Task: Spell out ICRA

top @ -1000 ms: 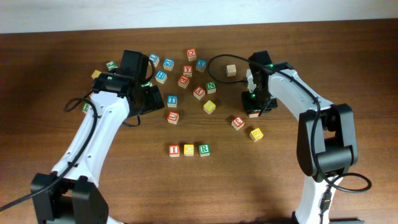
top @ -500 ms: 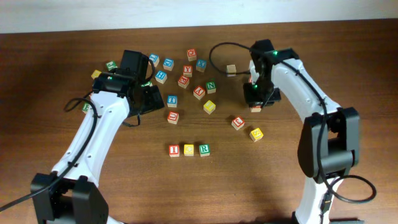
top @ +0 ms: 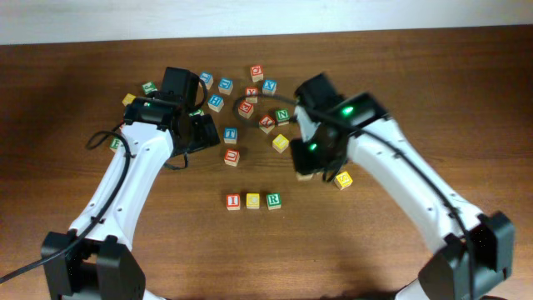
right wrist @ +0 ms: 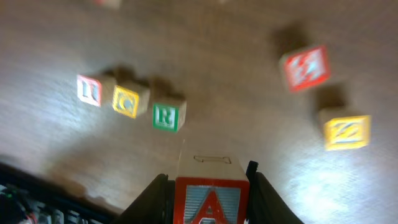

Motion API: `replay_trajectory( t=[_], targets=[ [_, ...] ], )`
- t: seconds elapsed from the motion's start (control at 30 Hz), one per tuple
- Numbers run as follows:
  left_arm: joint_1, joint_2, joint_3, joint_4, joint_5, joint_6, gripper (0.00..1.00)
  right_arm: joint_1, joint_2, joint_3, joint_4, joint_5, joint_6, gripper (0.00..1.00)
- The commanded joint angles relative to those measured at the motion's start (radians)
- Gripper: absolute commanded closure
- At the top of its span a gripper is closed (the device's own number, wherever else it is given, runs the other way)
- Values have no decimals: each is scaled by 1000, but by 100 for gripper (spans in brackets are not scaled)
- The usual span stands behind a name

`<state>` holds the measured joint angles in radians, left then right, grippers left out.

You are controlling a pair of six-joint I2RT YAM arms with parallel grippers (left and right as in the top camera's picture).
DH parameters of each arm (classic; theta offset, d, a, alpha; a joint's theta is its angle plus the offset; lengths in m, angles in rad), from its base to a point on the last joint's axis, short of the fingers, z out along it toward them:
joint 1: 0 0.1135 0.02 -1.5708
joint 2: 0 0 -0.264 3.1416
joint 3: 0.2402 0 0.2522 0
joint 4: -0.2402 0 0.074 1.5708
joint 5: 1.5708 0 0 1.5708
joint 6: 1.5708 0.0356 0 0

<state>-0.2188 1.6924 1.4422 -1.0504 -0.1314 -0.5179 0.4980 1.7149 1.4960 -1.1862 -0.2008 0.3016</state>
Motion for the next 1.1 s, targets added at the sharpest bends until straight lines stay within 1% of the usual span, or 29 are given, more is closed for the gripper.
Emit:
replay_trajectory(
  t=[0.0,0.07,0.17,0.23,0.3,0.37,0.47,0.53,0.57,0.6,0.67,0.7,0.73,0.77,0.83,0.93,1.0,1.07],
  targets=[
    [-1,-10,11,1,-5,-12,1,60,-6,-152,134,58,161,68],
    [-1,-10,11,1,-5,-13,1,66,-6,-240,208,84,206,68],
    [-1,-10,11,1,-4,-12,1,66,-6,-368,334,77,233,69],
    [-1,-10,11,1,-5,-12,1,66,-6,-410,372,79,235,69],
    [-1,-10,11,1,-5,-12,1,65,-6,-410,375,81,235,68],
    [-1,-10,11,1,-5,-13,1,63,-7,-384,350,81,234,68],
    [-1,-10,11,1,-5,-12,1,62,-7,-280,231,91,230,68],
    [-1,-10,11,1,-5,-12,1,62,-7,-251,150,165,231,58],
    [-1,-10,11,1,-5,-13,1,62,-7,-251,140,177,231,58],
    [-1,-10,11,1,-5,-13,1,62,-6,-256,135,180,231,62],
    [-1,-10,11,1,-5,-12,1,62,-5,-269,166,179,231,75],
    [-1,-10,11,1,-5,-12,1,62,-2,-280,204,171,232,90],
    [-1,-10,11,1,-5,-12,1,62,4,-290,248,152,232,96],
    [-1,-10,11,1,-5,-13,1,62,16,-298,284,146,247,96],
    [-1,-10,11,1,-5,-12,1,62,41,-303,298,154,284,96],
    [-1,-10,11,1,-5,-13,1,62,82,-307,302,179,289,96],
    [-1,-10,11,1,-5,-13,1,62,82,-308,296,190,344,96],
    [-1,-10,11,1,-5,-13,1,65,91,-309,298,191,356,96]
  ],
)
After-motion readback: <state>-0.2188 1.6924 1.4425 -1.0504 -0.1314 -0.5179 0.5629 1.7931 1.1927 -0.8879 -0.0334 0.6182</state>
